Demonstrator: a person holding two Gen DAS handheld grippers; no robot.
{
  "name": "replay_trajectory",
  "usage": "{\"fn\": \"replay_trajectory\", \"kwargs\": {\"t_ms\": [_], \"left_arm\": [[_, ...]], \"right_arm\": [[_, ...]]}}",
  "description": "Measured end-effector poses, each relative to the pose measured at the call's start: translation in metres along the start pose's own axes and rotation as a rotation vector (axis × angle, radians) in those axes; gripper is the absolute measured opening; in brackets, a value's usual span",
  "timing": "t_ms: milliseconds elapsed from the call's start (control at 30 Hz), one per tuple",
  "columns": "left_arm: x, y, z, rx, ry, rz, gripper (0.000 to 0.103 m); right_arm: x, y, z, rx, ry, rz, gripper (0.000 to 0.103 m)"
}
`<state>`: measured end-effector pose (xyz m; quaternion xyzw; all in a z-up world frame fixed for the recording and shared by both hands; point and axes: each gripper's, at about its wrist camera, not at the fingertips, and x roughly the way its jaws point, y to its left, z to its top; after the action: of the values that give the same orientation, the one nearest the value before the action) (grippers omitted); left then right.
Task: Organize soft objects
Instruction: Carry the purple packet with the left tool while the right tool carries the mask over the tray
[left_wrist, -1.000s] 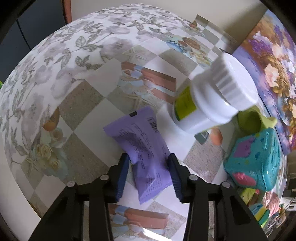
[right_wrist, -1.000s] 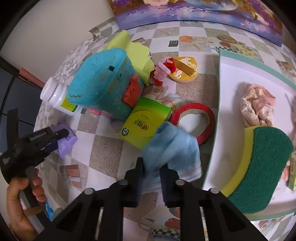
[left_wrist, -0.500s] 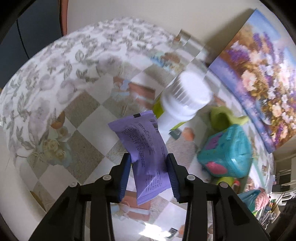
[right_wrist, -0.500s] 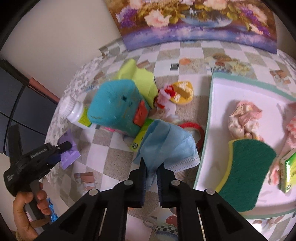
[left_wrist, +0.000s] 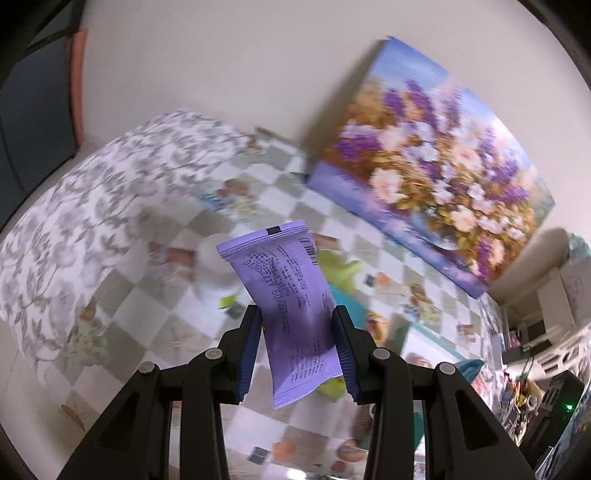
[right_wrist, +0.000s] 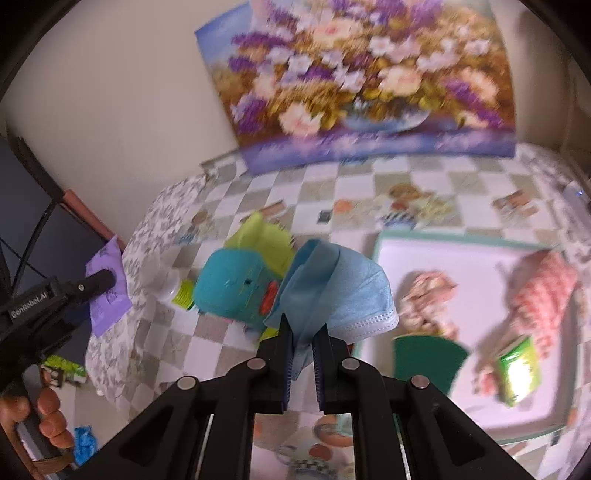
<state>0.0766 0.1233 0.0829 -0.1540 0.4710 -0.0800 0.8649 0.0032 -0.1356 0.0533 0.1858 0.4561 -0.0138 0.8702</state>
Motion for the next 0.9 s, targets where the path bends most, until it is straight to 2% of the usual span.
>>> {"fn": "replay_trajectory", "kwargs": {"t_ms": [100,200,367,433,533,667,900], "left_arm": [[-0.003,-0.031,0.002,0.042,0.000,-0.026,0.041],[-0.002,-0.066,0.002,0.094,0.006,-0.054,0.041],[0.010,-0.124,-0.007,0.180,0.029,-0.112,0.041],[0.016,-0.142,-0.011,0.187,0.044,-0.146,0.041],[0.023,-0.170,-0.016,0.217,0.057,-0.183,0.041],[0.034,-0.209,-0.027,0.287,0.082,-0.223,0.041],[0.062,-0.253,-0.053,0.391,0.141,-0.259,0.041]], "right_arm": [[-0.015,-0.014,0.007,0.019,-0.024,-0.021,0.011],[-0.033,-0.033,0.017,0.043,-0.067,-0.077,0.011],[-0.052,-0.068,0.033,0.114,-0.102,-0.123,0.011],[-0.058,-0.081,0.037,0.134,-0.115,-0.151,0.011],[-0.065,-0.101,0.039,0.162,-0.128,-0.183,0.011],[-0.070,-0.129,0.037,0.211,-0.135,-0.270,0.011],[-0.084,-0.177,0.028,0.292,-0.128,-0.409,0.011]]}}
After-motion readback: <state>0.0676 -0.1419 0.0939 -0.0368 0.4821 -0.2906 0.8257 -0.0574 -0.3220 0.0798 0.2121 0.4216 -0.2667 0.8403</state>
